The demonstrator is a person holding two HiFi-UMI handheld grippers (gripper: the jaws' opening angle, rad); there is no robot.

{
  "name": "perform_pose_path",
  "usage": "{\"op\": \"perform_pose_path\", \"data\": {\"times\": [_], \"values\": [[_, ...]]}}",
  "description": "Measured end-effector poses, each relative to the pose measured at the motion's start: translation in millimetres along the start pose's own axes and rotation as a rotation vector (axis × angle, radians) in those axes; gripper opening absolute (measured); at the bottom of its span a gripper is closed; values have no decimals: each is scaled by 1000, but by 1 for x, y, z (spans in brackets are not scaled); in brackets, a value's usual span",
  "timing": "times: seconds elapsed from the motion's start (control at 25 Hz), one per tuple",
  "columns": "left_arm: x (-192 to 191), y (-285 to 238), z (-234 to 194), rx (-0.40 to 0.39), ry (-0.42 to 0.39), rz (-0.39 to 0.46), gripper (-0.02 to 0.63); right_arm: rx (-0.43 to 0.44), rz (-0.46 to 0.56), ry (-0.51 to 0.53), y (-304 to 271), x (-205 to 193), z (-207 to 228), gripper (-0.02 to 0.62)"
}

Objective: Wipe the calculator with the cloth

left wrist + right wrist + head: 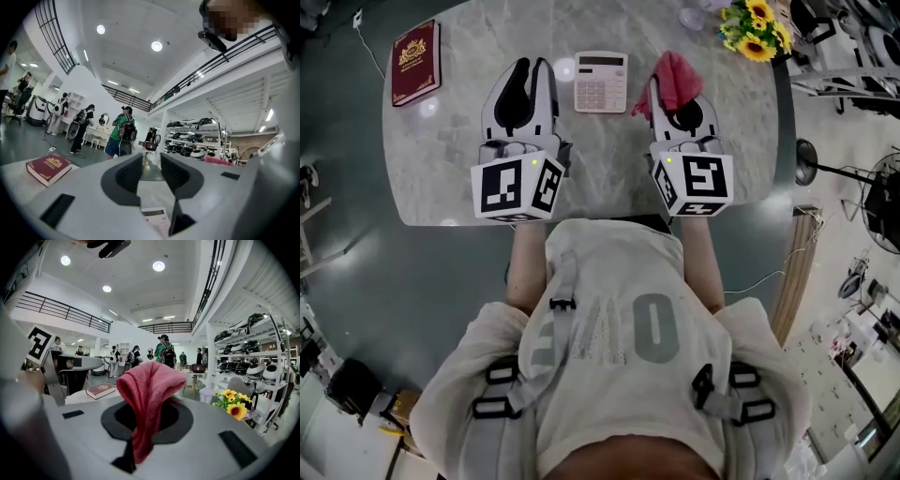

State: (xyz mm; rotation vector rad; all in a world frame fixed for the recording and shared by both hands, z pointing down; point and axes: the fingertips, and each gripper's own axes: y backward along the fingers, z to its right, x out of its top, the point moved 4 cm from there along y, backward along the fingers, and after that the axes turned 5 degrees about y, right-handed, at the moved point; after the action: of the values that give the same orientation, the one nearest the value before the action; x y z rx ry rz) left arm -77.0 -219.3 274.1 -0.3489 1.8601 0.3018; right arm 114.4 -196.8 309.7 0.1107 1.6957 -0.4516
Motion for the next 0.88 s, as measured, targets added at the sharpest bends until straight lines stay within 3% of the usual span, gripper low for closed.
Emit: {"op": "perform_pose_path", "data": {"times": [0.2, 0.28, 0.48, 0.88], "values": [[-2, -12, -6, -59, 102, -4, 425, 18, -5, -2, 2, -3, 0, 55], [-8, -15, -9, -58, 75, -34, 484, 23, -9, 0, 2, -5, -1, 57], [-31, -12, -27, 11, 46, -134, 497, 32, -33, -3, 4, -13, -3, 57], [-102, -27, -54, 45, 39, -355, 495, 51, -67, -3, -4, -24, -6, 57]]}}
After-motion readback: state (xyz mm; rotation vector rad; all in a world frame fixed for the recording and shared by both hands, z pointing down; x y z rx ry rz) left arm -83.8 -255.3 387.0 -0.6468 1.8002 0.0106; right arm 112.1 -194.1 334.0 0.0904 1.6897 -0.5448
